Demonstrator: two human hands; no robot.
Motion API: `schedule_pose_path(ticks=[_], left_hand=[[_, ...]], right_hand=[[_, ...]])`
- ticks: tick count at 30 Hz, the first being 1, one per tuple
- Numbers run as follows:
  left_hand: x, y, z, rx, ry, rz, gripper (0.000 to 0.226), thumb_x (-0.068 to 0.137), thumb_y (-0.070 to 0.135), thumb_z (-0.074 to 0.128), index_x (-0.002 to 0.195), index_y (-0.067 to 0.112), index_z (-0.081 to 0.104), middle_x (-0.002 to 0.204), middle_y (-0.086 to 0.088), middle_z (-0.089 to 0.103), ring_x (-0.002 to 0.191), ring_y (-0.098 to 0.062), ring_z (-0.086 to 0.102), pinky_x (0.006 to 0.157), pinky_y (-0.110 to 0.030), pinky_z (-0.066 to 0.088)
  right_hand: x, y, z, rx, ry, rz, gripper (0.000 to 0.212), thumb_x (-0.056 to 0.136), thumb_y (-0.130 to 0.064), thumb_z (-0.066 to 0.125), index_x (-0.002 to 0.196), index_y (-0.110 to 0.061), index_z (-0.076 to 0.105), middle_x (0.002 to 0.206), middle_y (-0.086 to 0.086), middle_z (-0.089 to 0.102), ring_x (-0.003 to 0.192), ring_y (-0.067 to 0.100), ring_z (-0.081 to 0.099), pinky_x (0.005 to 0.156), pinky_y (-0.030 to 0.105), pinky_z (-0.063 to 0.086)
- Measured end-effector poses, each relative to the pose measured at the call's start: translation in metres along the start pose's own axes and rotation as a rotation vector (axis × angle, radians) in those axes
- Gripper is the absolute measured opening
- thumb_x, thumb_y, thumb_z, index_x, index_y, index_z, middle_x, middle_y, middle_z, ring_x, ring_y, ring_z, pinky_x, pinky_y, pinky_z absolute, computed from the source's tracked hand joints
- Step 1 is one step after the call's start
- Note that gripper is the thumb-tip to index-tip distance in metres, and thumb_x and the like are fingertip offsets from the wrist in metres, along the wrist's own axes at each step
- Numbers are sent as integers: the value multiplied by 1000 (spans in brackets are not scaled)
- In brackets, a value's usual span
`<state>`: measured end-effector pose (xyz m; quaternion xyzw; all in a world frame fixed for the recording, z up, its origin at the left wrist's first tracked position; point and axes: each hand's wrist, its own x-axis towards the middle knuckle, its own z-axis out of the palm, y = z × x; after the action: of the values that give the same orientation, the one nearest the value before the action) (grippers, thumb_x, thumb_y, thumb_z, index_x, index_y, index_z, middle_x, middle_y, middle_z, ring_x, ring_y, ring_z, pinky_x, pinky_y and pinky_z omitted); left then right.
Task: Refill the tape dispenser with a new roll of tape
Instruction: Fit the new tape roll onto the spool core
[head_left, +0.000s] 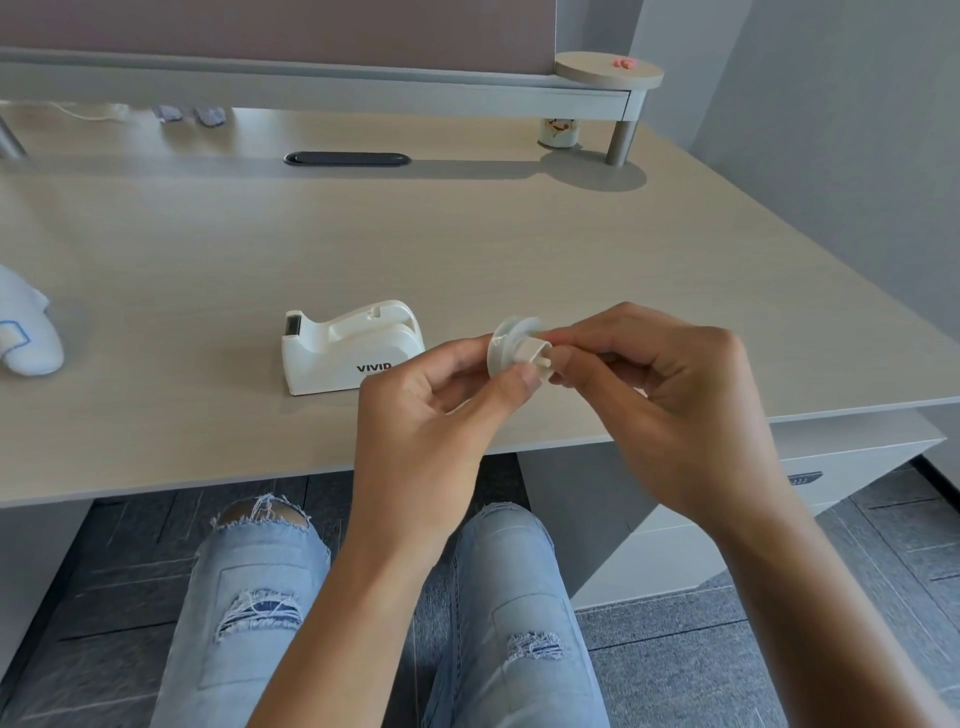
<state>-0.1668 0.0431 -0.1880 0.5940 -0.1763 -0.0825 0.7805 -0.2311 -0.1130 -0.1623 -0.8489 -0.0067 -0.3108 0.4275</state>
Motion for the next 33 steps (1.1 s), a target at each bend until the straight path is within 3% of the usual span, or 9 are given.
schedule_pose_path(ticks=[7,12,17,23,25,27,30,33], left_hand=[[0,1,1,38,-25,-1,15,84,13,82,99,16,84,95,-1,85,95,-18,79,103,-49,57],[3,3,5,-12,6,-9,16,84,7,81,99,13,83,93,-2,85,89,-12,77,102,-46,58],[3,3,11,-105,64,-15,17,82,11,78,97,4,80,84,-4,82,82,-12,76,99,-48,60],[2,-1,5,-125,33,-13,18,83,14,72,97,6,81,92,-6,82,90,-16,77,91,-40,62],[2,-2,4,-139,30,-13,15,83,14,73,94,10,82,90,-5,82,90,-16,75,86,-36,61],[2,-2,3,-145,42,-16,14,82,15,75,94,11,82,91,-6,83,89,-18,75,89,-40,61],[1,-1,3,-86,62,-1,18,81,17,77,98,13,83,95,-6,84,92,-17,75,103,-53,56],[1,0,3,-59,67,-7,20,81,18,78,100,13,83,97,-6,84,99,-22,76,107,-56,53]], right_hand=[[1,-1,-2,-63,-3,-55,17,95,-6,74,100,-18,84,92,-4,79,85,12,78,79,24,63],[-2,0,8,-157,115,-129,14,94,-6,75,100,-14,85,90,-2,79,80,11,77,74,29,63],[-6,3,21,160,231,107,19,90,-16,82,106,-24,77,99,1,77,79,15,75,74,29,61],[-1,0,12,467,88,268,34,79,-20,80,111,-8,79,93,3,84,73,3,72,74,16,57],[0,1,11,431,112,230,31,77,-24,83,106,-15,80,95,0,83,75,8,73,75,19,58],[0,2,11,305,139,127,20,80,-22,85,100,-20,81,98,3,79,81,10,74,79,20,59],[-2,5,10,109,102,-18,14,87,-13,84,100,-15,83,96,5,75,87,14,76,82,25,61],[1,8,6,19,55,-78,23,85,-11,86,108,-9,82,97,6,77,86,20,76,82,37,63]])
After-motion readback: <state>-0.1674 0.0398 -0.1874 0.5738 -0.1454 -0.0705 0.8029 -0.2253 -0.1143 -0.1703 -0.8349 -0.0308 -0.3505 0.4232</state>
